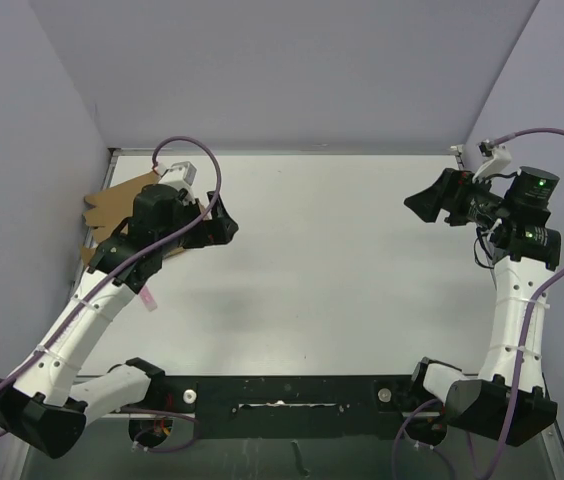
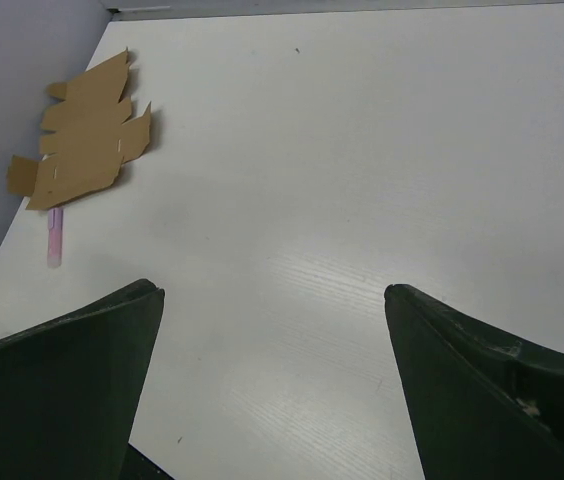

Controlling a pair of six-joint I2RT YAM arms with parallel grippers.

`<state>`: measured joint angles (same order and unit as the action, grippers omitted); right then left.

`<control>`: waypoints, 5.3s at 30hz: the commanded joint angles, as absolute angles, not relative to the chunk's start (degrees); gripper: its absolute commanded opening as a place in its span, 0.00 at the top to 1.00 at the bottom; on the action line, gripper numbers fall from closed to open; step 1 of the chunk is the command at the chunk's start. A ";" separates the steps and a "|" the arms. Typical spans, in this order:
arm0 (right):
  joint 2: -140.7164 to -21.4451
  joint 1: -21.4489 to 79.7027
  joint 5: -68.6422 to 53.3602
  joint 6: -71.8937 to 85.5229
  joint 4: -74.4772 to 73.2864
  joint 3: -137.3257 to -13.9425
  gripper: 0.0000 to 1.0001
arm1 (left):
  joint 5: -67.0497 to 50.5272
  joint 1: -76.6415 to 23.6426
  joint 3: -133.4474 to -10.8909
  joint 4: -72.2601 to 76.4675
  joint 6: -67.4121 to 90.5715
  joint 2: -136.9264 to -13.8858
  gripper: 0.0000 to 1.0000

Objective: Fold the paper box

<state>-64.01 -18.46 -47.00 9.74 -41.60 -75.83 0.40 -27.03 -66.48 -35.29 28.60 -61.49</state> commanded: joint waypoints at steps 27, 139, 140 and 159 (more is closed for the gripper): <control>-64.27 -6.69 -60.33 -13.27 -35.32 -60.34 0.02 | 11.54 -25.22 -73.35 -29.94 22.25 -85.82 0.03; -70.45 -22.83 -69.13 -18.22 -33.56 -55.60 0.02 | -9.89 -44.82 -63.63 -11.61 21.79 -85.63 0.32; -70.52 -22.15 -69.23 -17.97 -33.26 -55.41 0.02 | -11.09 -42.56 -61.13 -10.84 24.20 -83.87 0.32; -73.74 -12.95 -67.92 -16.70 -32.46 -55.36 0.02 | -15.42 -13.76 -49.56 -23.77 29.51 -68.27 0.37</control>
